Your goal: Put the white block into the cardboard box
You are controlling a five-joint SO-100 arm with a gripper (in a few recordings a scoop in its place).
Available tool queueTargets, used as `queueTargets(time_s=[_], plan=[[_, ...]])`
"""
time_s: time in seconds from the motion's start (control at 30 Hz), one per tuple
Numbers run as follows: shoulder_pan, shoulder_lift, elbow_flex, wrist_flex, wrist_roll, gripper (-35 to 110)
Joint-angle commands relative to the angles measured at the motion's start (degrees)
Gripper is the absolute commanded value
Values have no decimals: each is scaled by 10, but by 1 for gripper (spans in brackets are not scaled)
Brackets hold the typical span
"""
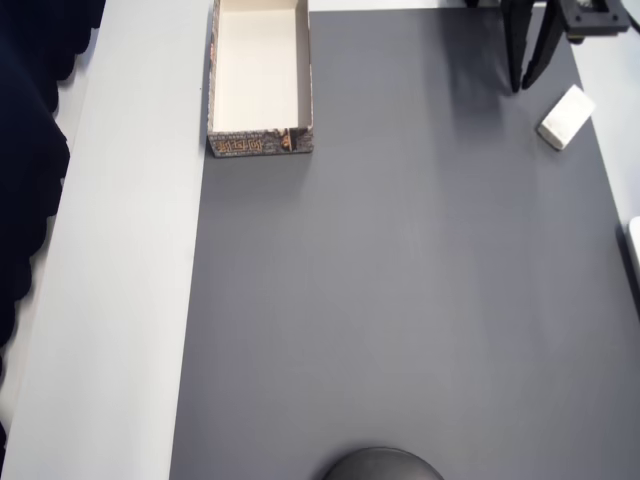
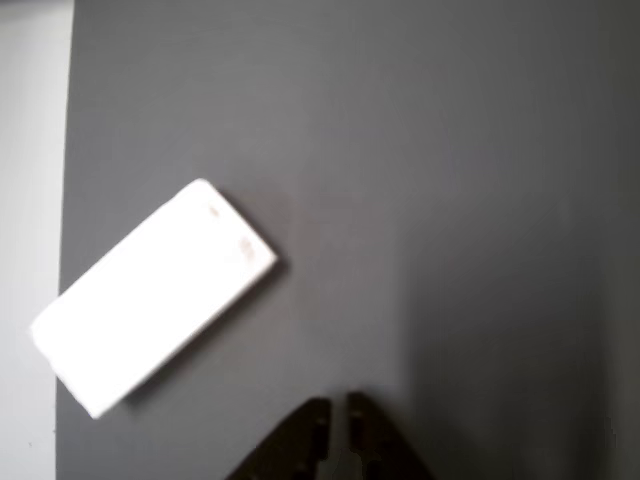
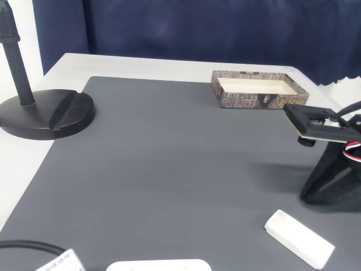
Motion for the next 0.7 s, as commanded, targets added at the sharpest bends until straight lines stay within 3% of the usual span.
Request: queueTargets(time_s=[0.0, 0.67], plan=[[-7, 21, 11, -11, 1, -1], [4, 21, 11, -11, -1, -2]])
